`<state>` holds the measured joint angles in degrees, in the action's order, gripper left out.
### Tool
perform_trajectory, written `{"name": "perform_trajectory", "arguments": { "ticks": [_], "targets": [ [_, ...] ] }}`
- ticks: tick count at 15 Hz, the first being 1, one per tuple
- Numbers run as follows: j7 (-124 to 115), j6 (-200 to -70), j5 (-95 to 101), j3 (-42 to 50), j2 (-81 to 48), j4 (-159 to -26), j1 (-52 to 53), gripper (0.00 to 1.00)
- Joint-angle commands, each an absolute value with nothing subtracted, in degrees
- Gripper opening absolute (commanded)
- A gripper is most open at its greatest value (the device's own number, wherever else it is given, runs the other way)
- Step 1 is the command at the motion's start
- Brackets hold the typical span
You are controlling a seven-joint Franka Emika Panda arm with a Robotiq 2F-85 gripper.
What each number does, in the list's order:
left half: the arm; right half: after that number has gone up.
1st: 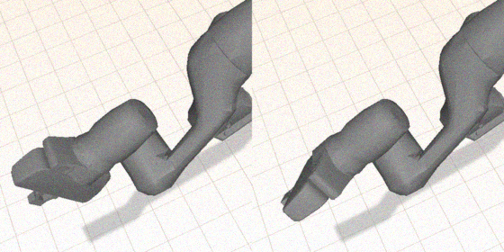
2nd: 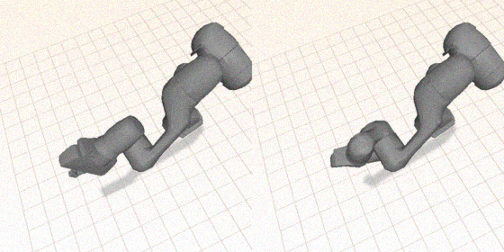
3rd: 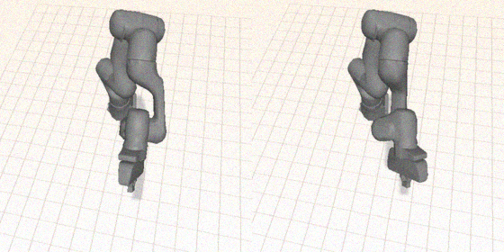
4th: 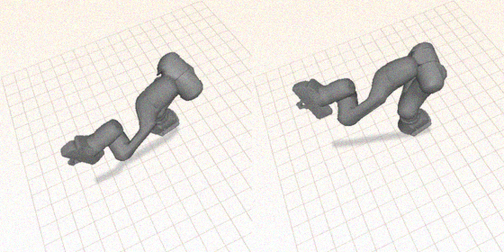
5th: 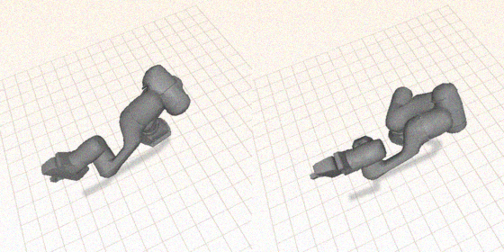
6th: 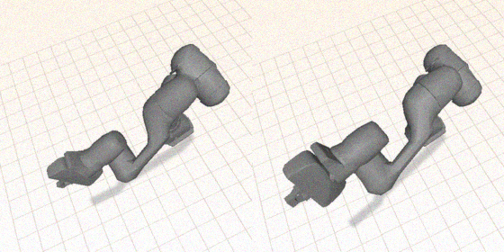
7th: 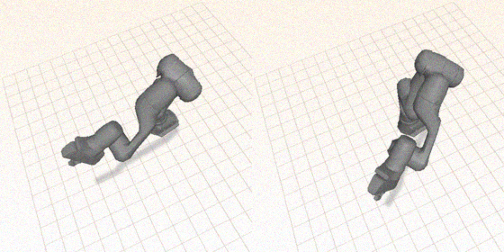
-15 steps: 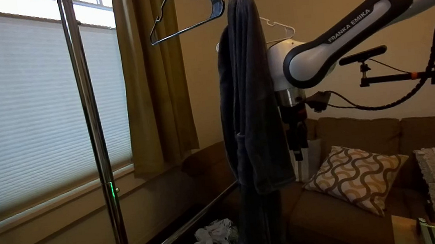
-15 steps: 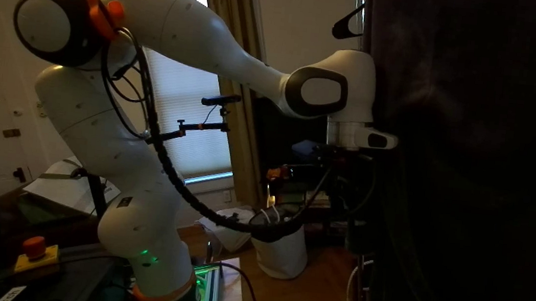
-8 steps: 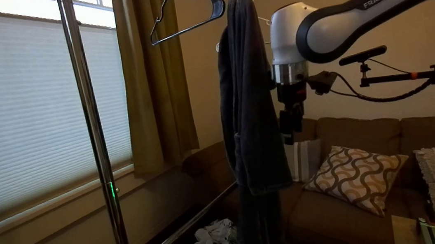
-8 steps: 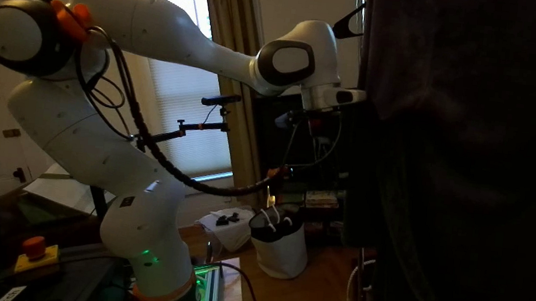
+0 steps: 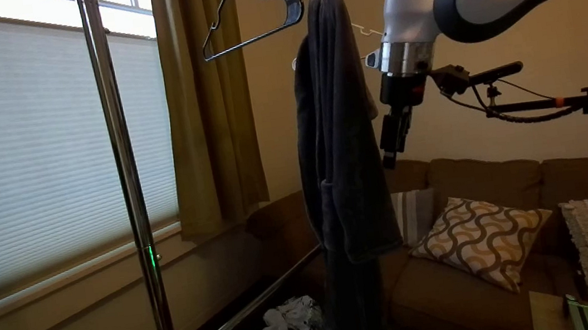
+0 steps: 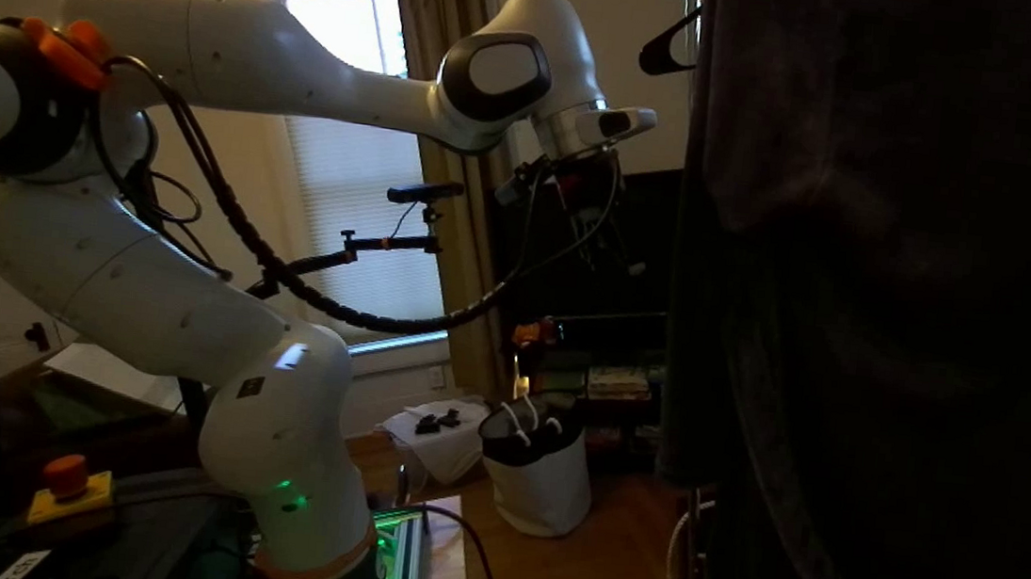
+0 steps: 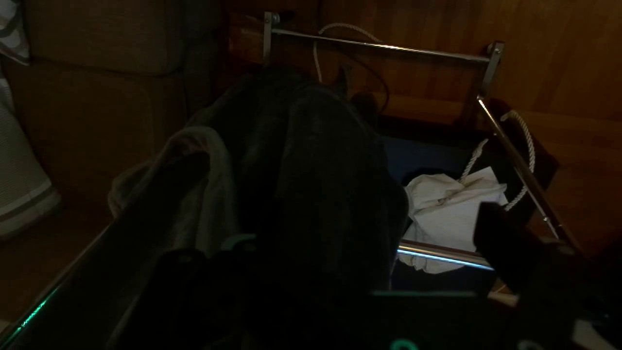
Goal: Move the black hanger to the bottom rail.
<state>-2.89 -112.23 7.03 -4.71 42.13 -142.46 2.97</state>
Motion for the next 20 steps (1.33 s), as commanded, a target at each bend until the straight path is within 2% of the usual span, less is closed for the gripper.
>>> {"name": "perform_trajectory", "arguments": {
  "ticks": [1, 10, 20],
  "targets": [
    [-2.83, -112.14, 6.93, -4.80, 42.03, -142.38, 2.84, 1.00],
    [-2.83, -112.14, 6.93, -4.79, 41.95, -142.41, 2.84, 1.00],
    [-12.91, -120.36, -0.26, -12.11, 44.45, -136.10, 6.12, 1.00]
  ]
}}
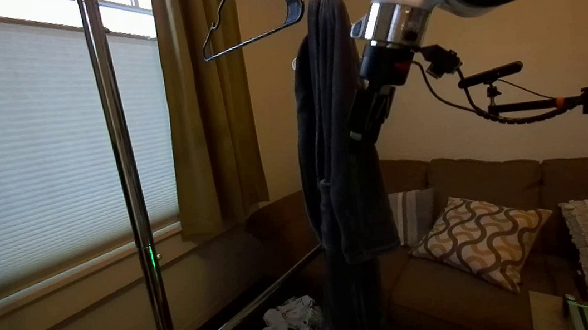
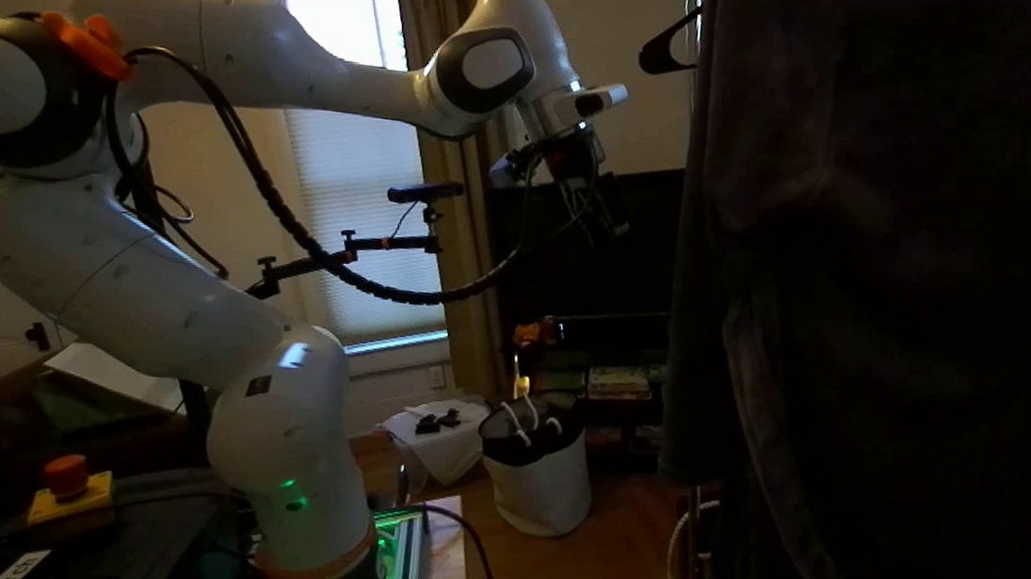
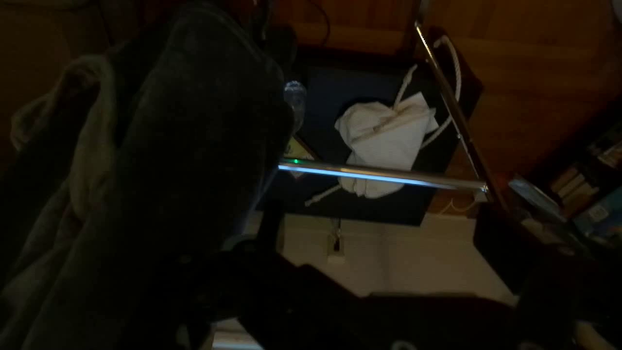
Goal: Move the black hanger to the bottom rail.
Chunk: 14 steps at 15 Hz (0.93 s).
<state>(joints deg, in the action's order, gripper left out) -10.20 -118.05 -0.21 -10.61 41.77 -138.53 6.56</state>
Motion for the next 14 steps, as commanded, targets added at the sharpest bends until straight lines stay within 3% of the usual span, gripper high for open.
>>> {"name": "perform_trajectory", "arguments": {
  "ticks": [1, 14],
  "targets": [
    [-12.80, -121.87, 0.17, -12.37, 44.43, -134.83, 6.00, 1.00],
    [-26.45, -161.09, 5.06, -21.96, 44.59, -133.39, -9.00, 1.00]
  ]
}}
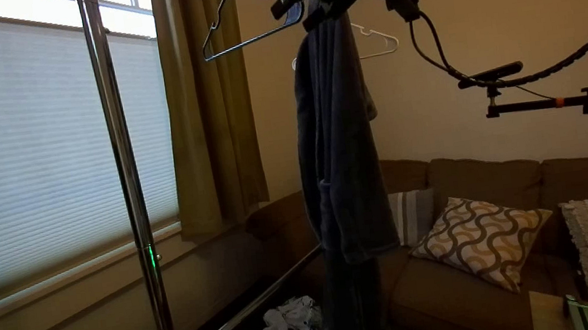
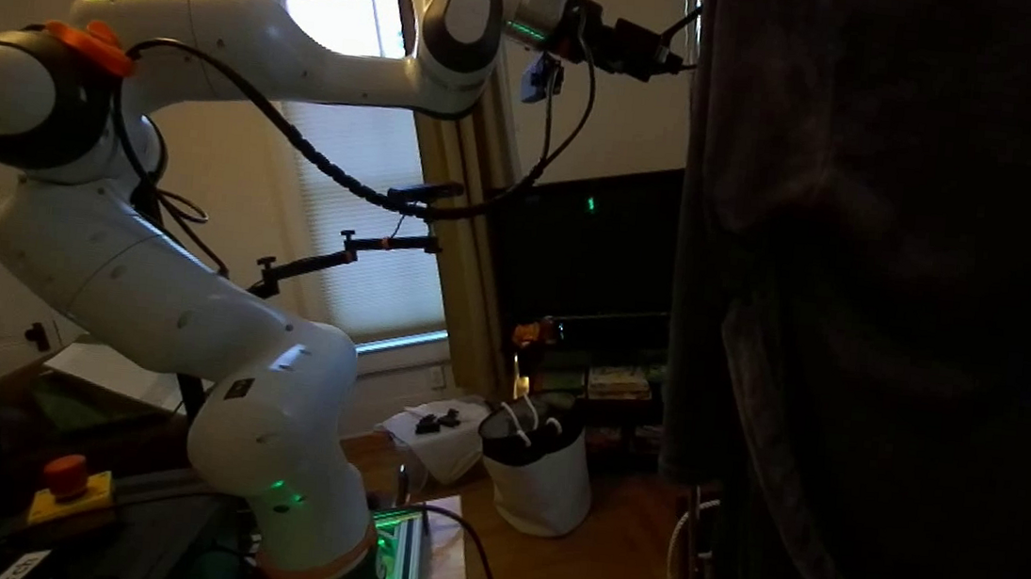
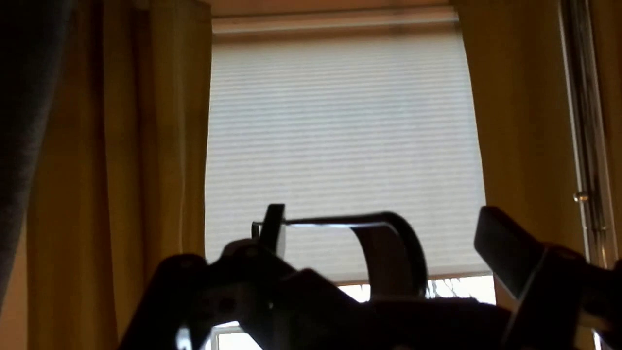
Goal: Move the black hanger to the bottom rail.
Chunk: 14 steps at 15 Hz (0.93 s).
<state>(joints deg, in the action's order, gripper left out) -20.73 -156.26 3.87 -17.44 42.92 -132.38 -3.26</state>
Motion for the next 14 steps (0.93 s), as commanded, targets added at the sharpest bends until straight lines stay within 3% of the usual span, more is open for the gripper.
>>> {"name": "perform_trajectory", "arguments": {
  "ticks": [1, 4, 5, 6, 8, 14],
  "targets": [
    [-28.28, -161.83, 5.48, -23.72, 45.48, -133.52, -11.67, 1.00],
    [-34.50, -162.65, 5.67, -28.69, 48.49, -133.88, -19.73, 1.00],
    [-35.70, -162.45, 5.53, -29.83, 49.14, -133.86, -21.60, 0.95],
    [-36.93, -162.41, 5.79, -31.02, 49.85, -133.85, -23.55, 0.73],
    [-39.03, -162.79, 6.23, -32.99, 51.26, -134.02, -26.46, 0.70],
    [-41.17, -161.81, 6.20, -35.45, 53.36, -133.74, -29.69, 0.22]
  ]
}}
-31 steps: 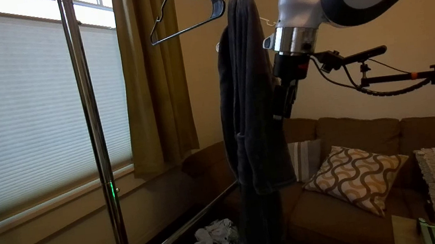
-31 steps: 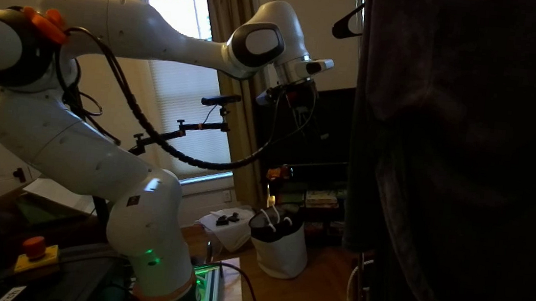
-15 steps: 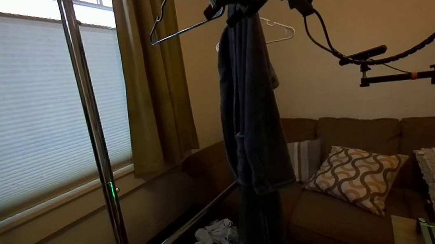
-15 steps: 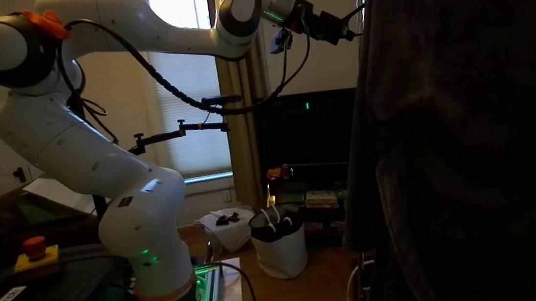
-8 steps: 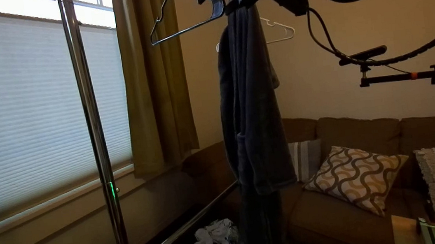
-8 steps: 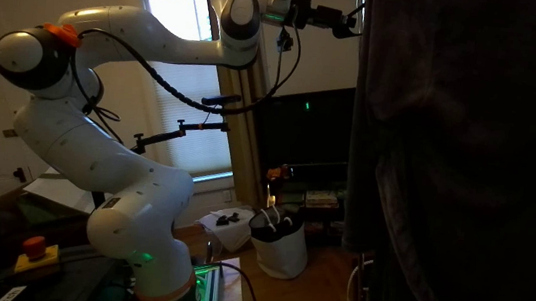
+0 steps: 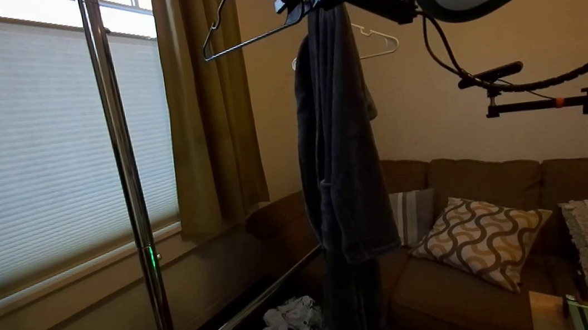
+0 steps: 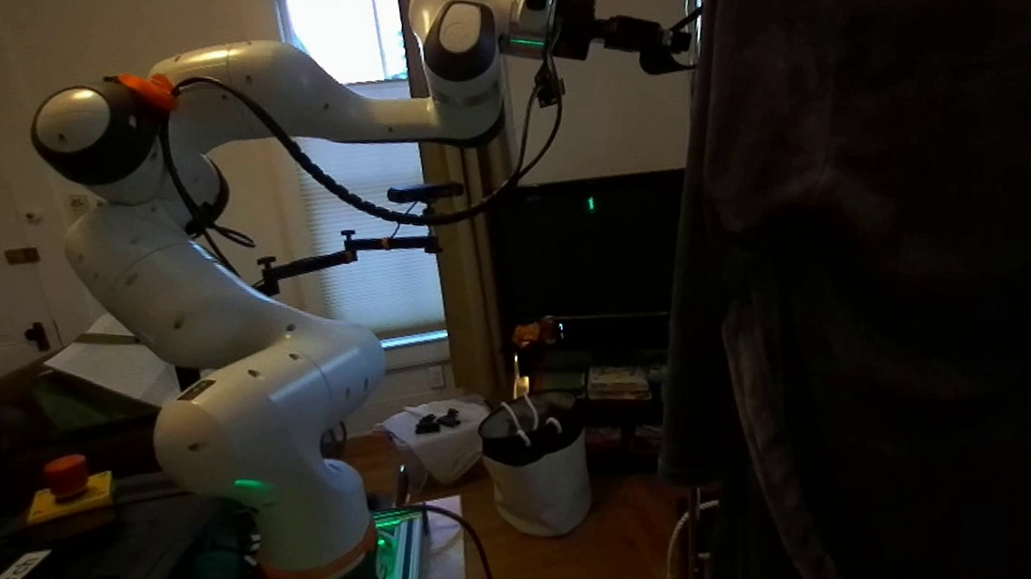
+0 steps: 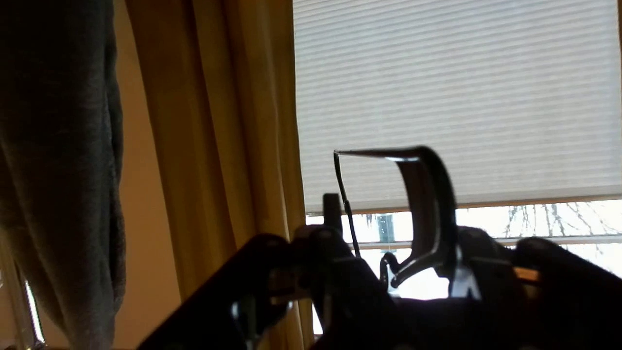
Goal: Move the black hanger to the bottom rail.
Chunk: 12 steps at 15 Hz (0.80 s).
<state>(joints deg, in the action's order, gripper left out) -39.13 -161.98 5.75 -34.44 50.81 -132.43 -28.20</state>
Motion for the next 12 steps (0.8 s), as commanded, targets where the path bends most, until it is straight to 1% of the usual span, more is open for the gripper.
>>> {"name": "perform_trajectory", "arguments": {
  "ticks": [1, 2, 3, 4, 6, 8, 12],
  "targets": [
    [-41.05, -161.58, 6.08, -35.39, 53.36, -133.70, -29.58, 0.15],
    [-40.90, -161.40, 5.95, -35.29, 53.32, -133.69, -29.39, 0.06],
    [-40.97, -161.29, 5.92, -35.29, 53.52, -133.76, -29.51, 0.02],
    [-40.93, -161.12, 5.87, -35.20, 53.53, -133.78, -29.44, 0.00],
    [-40.89, -161.06, 5.73, -34.99, 53.47, -133.83, -29.32, 0.00],
    [-41.07, -161.42, 5.75, -34.91, 53.62, -133.87, -29.66, 0.02],
    [-40.60, -166.43, 6.75, -35.36, 54.95, -134.86, -31.36, 0.03]
  ]
}}
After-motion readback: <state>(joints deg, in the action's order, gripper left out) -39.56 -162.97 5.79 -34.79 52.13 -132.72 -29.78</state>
